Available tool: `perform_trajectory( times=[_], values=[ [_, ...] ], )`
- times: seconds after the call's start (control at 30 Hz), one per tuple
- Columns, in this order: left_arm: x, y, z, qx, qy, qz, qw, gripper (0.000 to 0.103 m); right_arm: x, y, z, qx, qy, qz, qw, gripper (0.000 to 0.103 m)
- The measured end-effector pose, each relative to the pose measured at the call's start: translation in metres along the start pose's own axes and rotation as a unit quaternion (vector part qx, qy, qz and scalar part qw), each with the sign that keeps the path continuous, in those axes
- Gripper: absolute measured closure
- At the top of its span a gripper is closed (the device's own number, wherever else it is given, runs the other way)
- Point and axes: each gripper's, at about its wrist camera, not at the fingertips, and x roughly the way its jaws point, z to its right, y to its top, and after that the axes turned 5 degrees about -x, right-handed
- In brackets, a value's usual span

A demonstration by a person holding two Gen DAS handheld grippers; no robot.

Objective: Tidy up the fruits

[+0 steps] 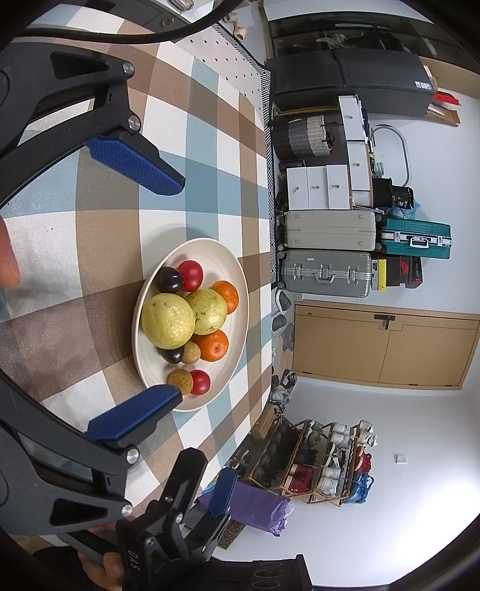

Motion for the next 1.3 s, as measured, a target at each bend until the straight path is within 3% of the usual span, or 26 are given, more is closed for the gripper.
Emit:
perform_trajectory(
  times=[1.3],
  values=[
    [-0.0005,0.001,0.0035,0.001,-0.009,0.002,1.0,0.001,0.0,0.0003,-0.0002,-0.001,0.0,-0.001,1.0,0.0]
  ],
)
